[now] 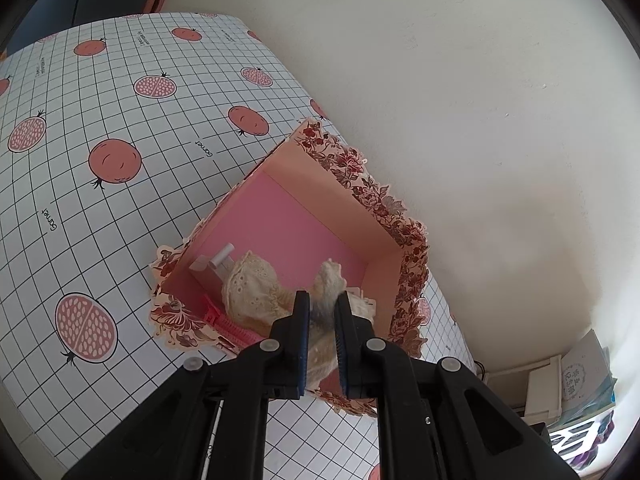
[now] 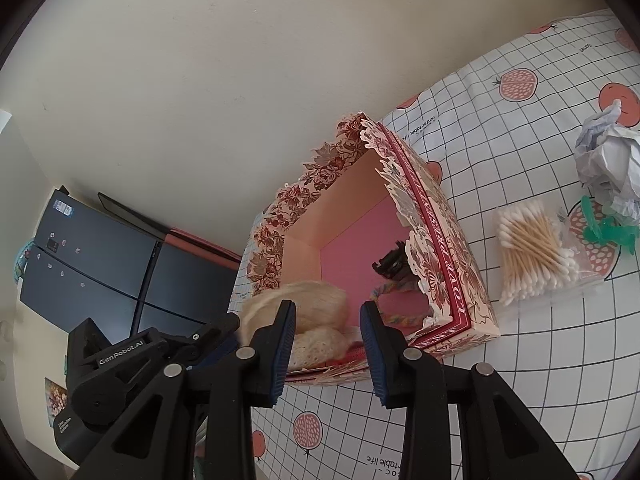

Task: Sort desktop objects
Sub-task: 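Open the right tool to drop the toy car into the box while the left tool holds the scrunchie, then open the left tool to drop the lace scrunchie into the pink box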

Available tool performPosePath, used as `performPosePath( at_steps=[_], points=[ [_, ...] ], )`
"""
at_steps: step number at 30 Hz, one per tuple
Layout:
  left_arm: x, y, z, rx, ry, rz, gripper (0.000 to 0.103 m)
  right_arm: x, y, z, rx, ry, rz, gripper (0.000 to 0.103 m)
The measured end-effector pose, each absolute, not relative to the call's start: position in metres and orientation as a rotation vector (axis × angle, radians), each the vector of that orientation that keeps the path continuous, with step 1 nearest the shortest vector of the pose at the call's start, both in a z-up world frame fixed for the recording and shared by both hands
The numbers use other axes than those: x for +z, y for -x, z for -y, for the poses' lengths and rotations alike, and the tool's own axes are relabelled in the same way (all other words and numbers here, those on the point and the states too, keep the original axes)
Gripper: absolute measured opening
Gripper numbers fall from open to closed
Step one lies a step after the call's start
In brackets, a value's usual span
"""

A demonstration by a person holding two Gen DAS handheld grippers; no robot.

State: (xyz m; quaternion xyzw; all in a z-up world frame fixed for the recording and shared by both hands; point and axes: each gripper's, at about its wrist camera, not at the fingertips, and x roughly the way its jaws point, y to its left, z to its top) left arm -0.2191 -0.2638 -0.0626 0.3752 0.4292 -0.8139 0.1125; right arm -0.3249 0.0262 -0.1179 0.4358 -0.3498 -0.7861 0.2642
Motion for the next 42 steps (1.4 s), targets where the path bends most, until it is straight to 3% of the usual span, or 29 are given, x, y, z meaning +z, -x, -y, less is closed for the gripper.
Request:
performPosePath(
  at_steps=[23,29,31,42],
  points=[
    [-0.0694,0.2189,0.2651,-2.341,-1.135,-1.264,0.012,-0.1211,0.3262,-0.0235,-2.122,-1.207,0.925,0.037],
    [-0.0695,0.2189,0.2658,-2.328,-1.142,-1.259,0.026,-0.1222,0.3260,-0.0215,-2.115,-1.221,0.920,0.037],
    [-0.0707,0.2188,0.2663,-2.315,-1.148,-1.255,0.039,-0.1226,0.3258,-0.0212,-2.111,-1.226,0.918,0.037],
    [-0.0701,0.2174,0.2659,-2.289,-1.151,-1.244,0.055,-0.1192,0.3251,-0.0200,-2.112,-1.228,0.888,0.043]
  ],
)
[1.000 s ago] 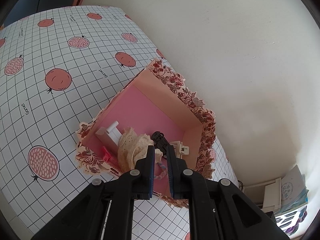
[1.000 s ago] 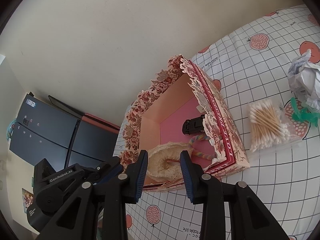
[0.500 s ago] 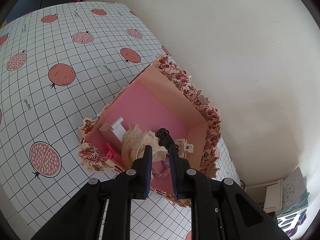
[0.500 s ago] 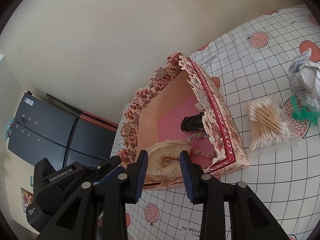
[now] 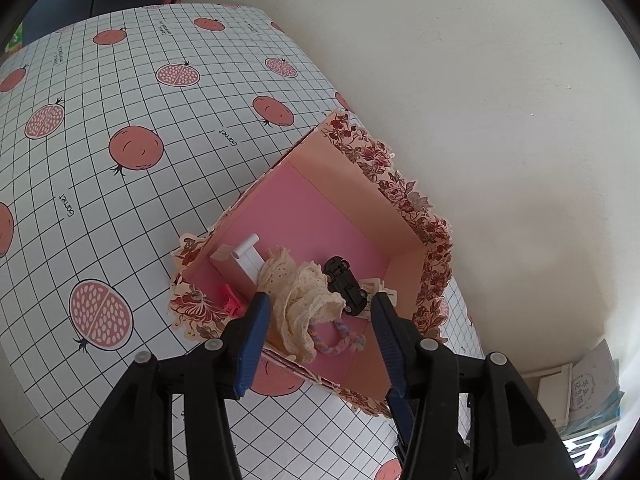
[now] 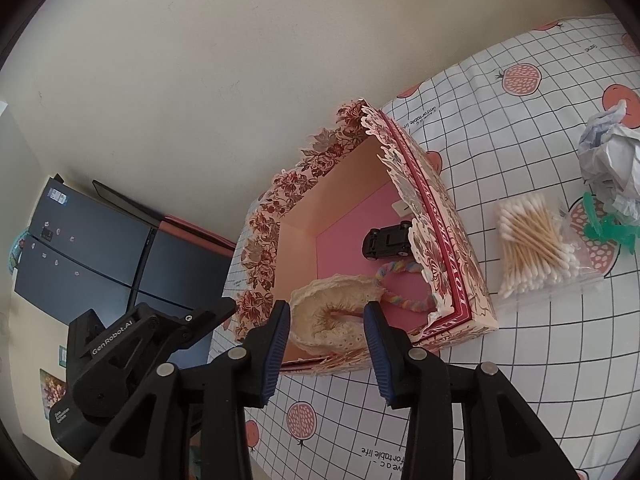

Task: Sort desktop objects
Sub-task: 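Open the left tool to drop the lace scrunchie into the pink box, then move both tools away from the box toward the crumpled paper and black figure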

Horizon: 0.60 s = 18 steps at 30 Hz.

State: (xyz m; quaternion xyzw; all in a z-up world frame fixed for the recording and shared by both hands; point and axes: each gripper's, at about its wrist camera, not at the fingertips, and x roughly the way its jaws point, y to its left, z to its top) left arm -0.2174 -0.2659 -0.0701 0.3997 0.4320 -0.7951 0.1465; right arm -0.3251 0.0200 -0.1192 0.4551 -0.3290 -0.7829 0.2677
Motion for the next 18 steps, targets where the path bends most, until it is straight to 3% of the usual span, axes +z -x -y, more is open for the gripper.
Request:
performPosePath(
  at_steps=[11,13,18],
  points=[
    [-0.065,0.216,0.264,-2.294,-1.145,-1.237,0.062,-0.112,0.322,-0.021,-2.123,-1.215,0.843,0.051],
    [-0.063,0.216,0.263,-2.298,-1.145,-1.233,0.062,-0.111,0.322,-0.024,-2.141,-1.223,0.842,0.057],
    [-0.061,0.216,0.259,-2.312,-1.145,-1.227,0.062,-0.109,0.321,-0.030,-2.135,-1.216,0.862,0.057]
  ],
)
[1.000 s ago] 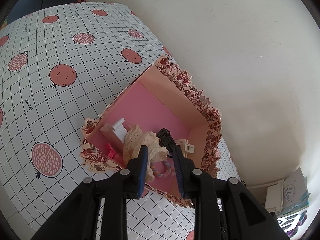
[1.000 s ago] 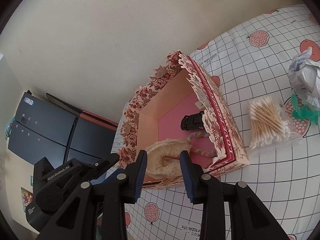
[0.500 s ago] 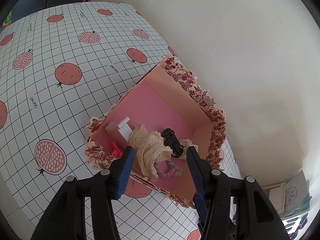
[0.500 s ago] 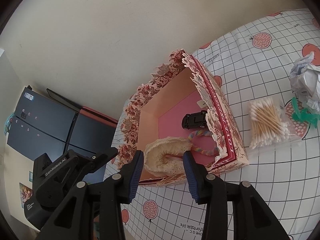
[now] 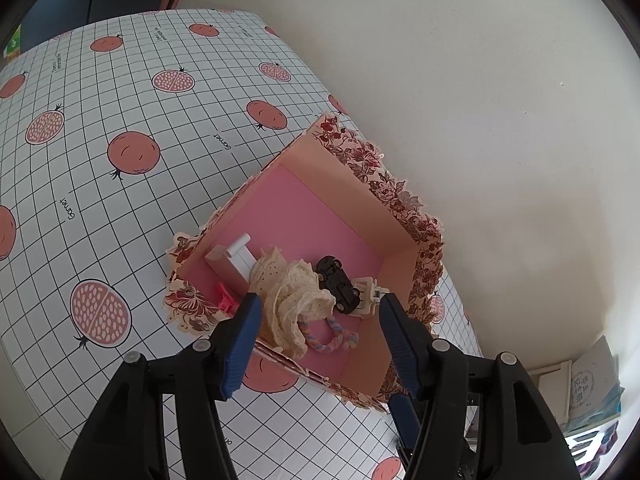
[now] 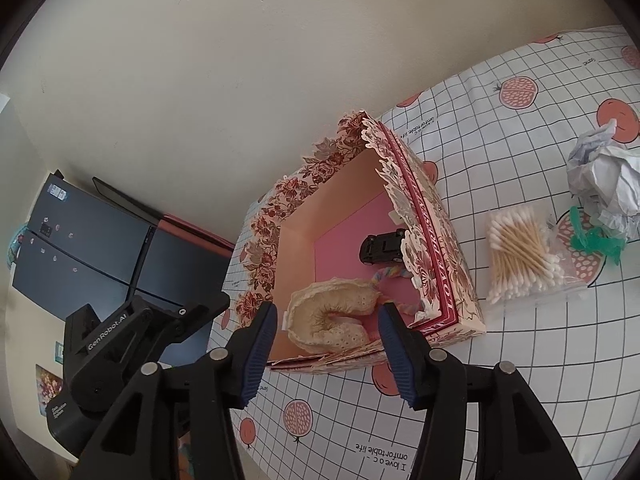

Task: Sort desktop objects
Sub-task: 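Move both tools away from the box toward the crumpled paper and black figure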

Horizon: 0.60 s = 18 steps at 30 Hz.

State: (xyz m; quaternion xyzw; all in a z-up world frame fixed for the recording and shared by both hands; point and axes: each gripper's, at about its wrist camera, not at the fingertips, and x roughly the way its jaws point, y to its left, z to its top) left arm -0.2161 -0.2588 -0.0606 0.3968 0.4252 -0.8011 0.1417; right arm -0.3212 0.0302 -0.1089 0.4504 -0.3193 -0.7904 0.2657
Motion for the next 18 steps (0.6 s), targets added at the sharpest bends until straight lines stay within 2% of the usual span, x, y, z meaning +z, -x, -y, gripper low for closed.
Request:
performPosePath(
  at_steps=[12,14,16,18],
  points=[
    [-0.055,0.216,0.253,-2.325,-1.150,-1.215,0.062,-0.100,0.318,-0.038,-2.179,-1.204,0.808,0.061],
    [-0.054,0.216,0.252,-2.325,-1.153,-1.213,0.064,-0.099,0.318,-0.041,-2.191,-1.205,0.802,0.061],
    [-0.054,0.215,0.251,-2.320,-1.151,-1.202,0.069,-0.099,0.318,-0.044,-2.195,-1.204,0.810,0.062],
    [-0.053,0.215,0.251,-2.318,-1.151,-1.199,0.070,-0.098,0.318,-0.047,-2.204,-1.205,0.812,0.063]
  ],
)
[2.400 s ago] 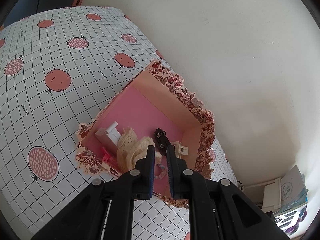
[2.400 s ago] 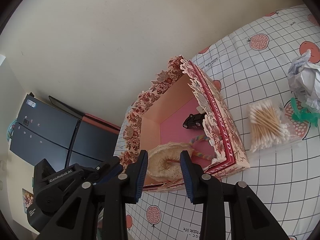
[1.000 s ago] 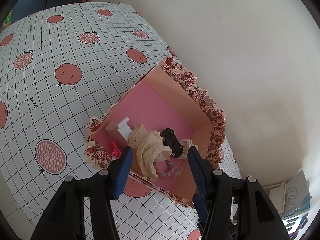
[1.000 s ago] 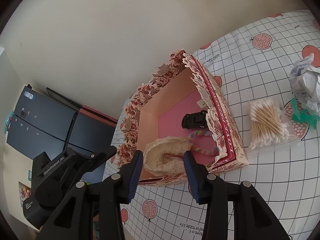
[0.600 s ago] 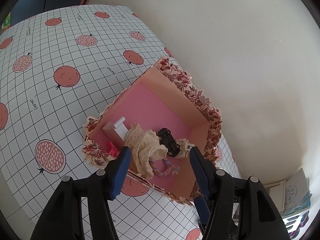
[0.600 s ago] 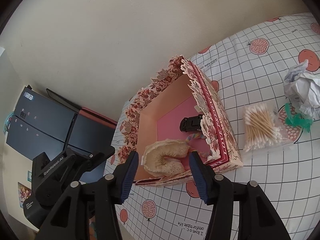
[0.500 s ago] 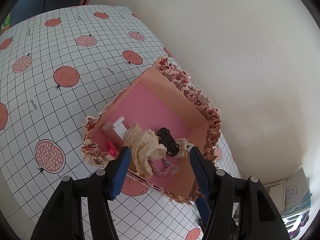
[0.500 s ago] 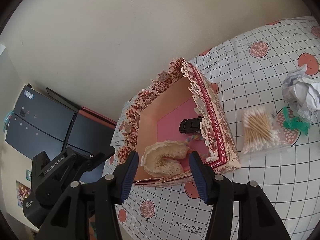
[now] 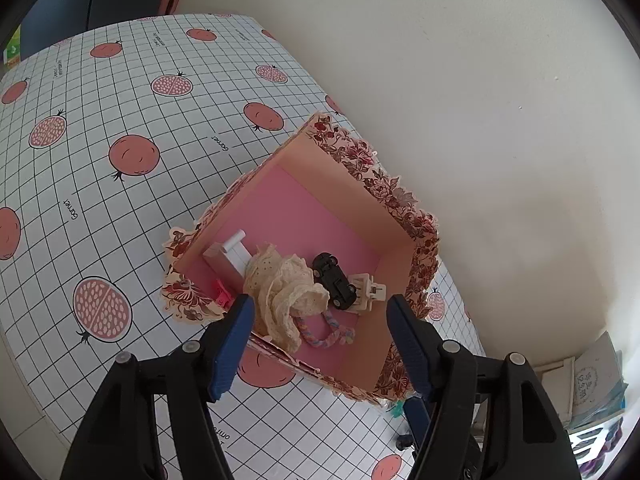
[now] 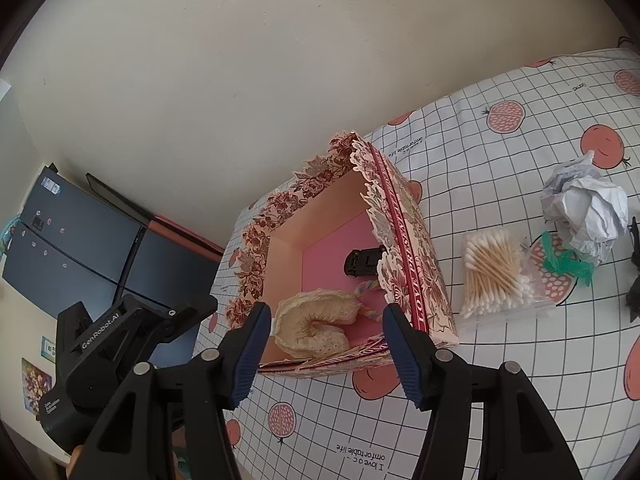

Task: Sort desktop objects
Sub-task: 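Move both tools away from the box toward the crumpled paper and black figure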

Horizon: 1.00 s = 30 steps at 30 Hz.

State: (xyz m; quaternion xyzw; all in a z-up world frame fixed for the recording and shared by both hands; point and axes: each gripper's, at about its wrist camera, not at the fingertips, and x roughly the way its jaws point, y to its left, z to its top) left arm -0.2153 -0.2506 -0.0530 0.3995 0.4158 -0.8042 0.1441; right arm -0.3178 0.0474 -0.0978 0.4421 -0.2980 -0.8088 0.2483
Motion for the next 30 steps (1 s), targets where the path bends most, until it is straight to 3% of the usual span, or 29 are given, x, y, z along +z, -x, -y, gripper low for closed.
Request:
performPosePath(
  at_steps=[8,15,22,30],
  points=[
    [-0.048,0.218,0.240,-2.337,-1.170,-1.147,0.075,-0.098,0.318,-0.057,-2.256,-1.237,0.802,0.072],
    [-0.041,0.222,0.228,-2.368,-1.185,-1.027,0.078,-0.098,0.318,-0.070,-2.290,-1.249,0.815,0.091],
    [-0.042,0.228,0.215,-2.388,-1.225,-0.937,0.081,-0.102,0.319,-0.088,-2.311,-1.263,0.867,0.103],
    [-0.045,0.234,0.200,-2.403,-1.274,-0.877,0.082,-0.110,0.321,-0.109,-2.375,-1.306,0.868,0.103]
  ],
)
